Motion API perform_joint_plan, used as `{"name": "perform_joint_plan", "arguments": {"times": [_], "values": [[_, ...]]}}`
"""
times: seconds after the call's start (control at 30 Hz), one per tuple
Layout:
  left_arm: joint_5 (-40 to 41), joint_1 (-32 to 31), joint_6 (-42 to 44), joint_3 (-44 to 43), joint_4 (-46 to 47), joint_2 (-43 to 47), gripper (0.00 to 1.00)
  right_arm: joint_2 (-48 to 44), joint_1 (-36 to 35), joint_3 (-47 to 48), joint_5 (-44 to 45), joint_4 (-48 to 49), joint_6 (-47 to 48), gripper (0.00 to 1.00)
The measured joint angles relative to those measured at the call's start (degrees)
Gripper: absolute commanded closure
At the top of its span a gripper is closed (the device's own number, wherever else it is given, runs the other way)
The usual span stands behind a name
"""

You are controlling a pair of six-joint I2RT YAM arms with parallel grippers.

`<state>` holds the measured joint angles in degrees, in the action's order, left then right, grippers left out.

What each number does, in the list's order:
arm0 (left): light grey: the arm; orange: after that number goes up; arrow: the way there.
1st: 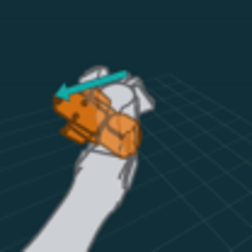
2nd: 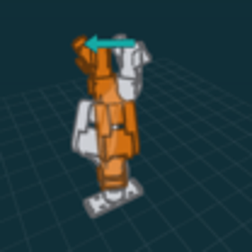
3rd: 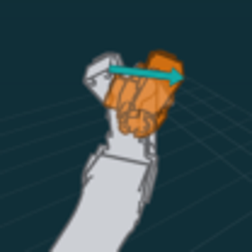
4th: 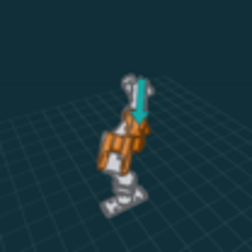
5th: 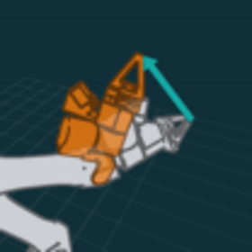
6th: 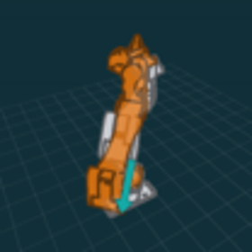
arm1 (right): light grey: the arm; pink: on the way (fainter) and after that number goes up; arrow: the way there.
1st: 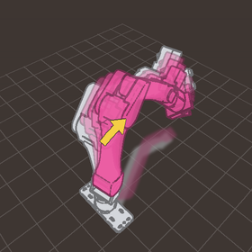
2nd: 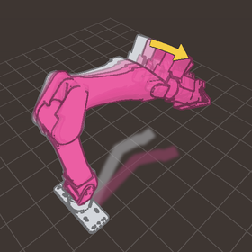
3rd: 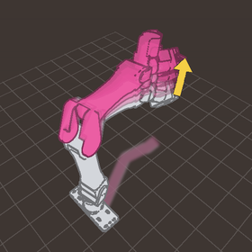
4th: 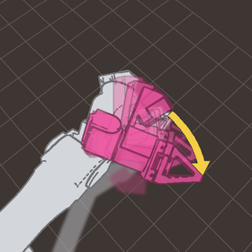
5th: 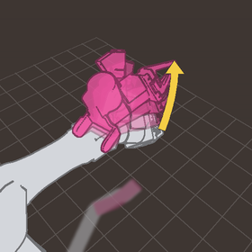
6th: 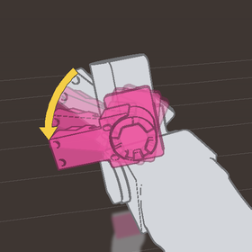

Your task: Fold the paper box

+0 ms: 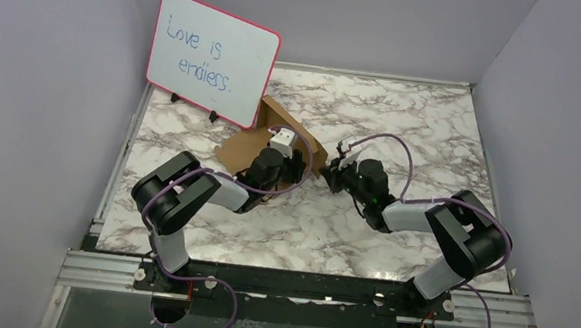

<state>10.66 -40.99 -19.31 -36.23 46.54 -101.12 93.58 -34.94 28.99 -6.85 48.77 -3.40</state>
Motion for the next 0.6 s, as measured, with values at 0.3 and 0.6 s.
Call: {"name": "perform_joint_plan", "arguments": {"times": [0.3, 0.6], "values": [[-1.90, 0.00, 2.19, 2.43, -0.70, 4.61, 0.23, -5.44, 0.00, -0.04, -1.36, -5.90, 0.48, 0.99], [-2.10, -6.99, 9.64, 3.96, -0.87, 5.73, 0.19, -8.26, 0.00, -1.57, -2.01, -9.01, 0.66, 0.99]]}}
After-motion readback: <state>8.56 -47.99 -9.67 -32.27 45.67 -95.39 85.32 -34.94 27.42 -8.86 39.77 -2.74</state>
